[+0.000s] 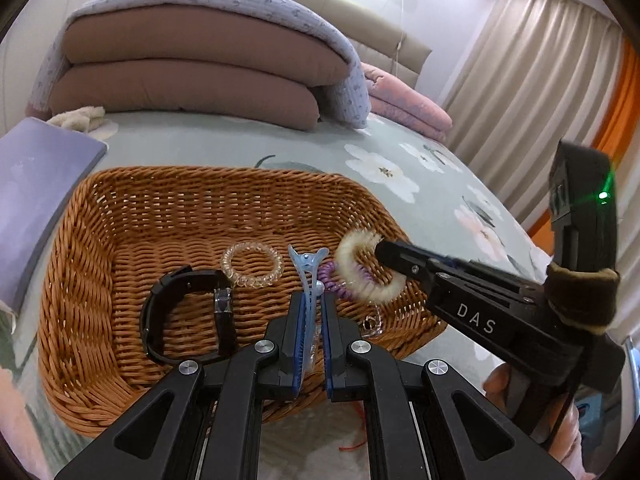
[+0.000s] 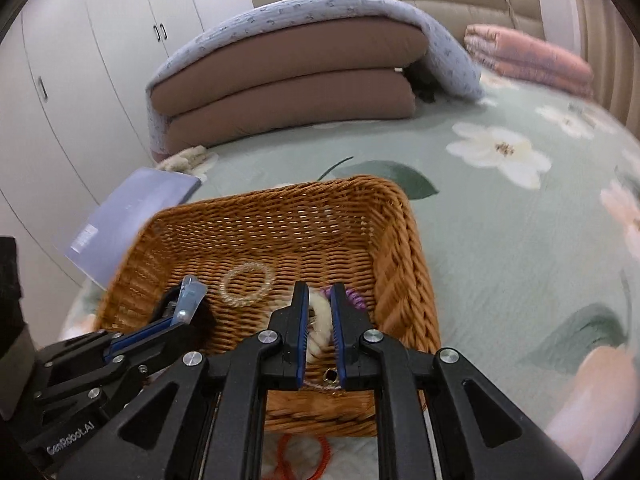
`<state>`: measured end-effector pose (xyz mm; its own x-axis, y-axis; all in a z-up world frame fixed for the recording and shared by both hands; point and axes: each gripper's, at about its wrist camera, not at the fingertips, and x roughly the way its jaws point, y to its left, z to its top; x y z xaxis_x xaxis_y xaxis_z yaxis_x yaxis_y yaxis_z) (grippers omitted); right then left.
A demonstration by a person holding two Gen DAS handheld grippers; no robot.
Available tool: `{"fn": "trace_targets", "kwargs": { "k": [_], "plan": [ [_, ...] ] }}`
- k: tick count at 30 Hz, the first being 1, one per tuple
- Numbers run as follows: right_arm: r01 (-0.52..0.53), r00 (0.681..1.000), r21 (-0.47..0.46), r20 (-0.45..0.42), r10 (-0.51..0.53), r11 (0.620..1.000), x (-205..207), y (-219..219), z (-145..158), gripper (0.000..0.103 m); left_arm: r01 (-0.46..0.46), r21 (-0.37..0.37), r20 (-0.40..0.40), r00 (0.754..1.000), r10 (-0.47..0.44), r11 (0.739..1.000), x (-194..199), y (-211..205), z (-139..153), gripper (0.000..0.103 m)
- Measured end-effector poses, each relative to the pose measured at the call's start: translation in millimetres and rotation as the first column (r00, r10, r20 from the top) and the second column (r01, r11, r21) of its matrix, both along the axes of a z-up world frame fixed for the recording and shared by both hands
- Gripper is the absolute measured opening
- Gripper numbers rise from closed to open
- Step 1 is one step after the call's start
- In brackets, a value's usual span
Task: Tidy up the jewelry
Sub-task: 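Drop the blue clip in the basket with the left gripper while the right drops the cream coil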
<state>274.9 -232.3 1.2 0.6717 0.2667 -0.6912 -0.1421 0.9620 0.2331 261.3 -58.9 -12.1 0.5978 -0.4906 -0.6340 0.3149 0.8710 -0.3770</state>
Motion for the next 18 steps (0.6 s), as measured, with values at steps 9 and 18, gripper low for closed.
{"fn": "trace_targets", "kwargs": {
  "k": [9, 18],
  "plan": [
    [-0.032, 0.997, 0.0, 0.068, 0.031, 1.0, -51.4, -11.9, 25.4, 0.014, 0.001, -0.041, 0.056, 0.998, 0.002, 0.999, -14.6, 9.9, 17.0, 0.042],
    [-0.093, 0.989, -0.016, 0.113, 0.095, 0.995, -125.2, -20.2, 34.0, 0.016, 0.024, -0.027, 0.121, 0.992, -0.021, 0.999, -59.9, 23.1, 45.8, 0.042]
  ]
}}
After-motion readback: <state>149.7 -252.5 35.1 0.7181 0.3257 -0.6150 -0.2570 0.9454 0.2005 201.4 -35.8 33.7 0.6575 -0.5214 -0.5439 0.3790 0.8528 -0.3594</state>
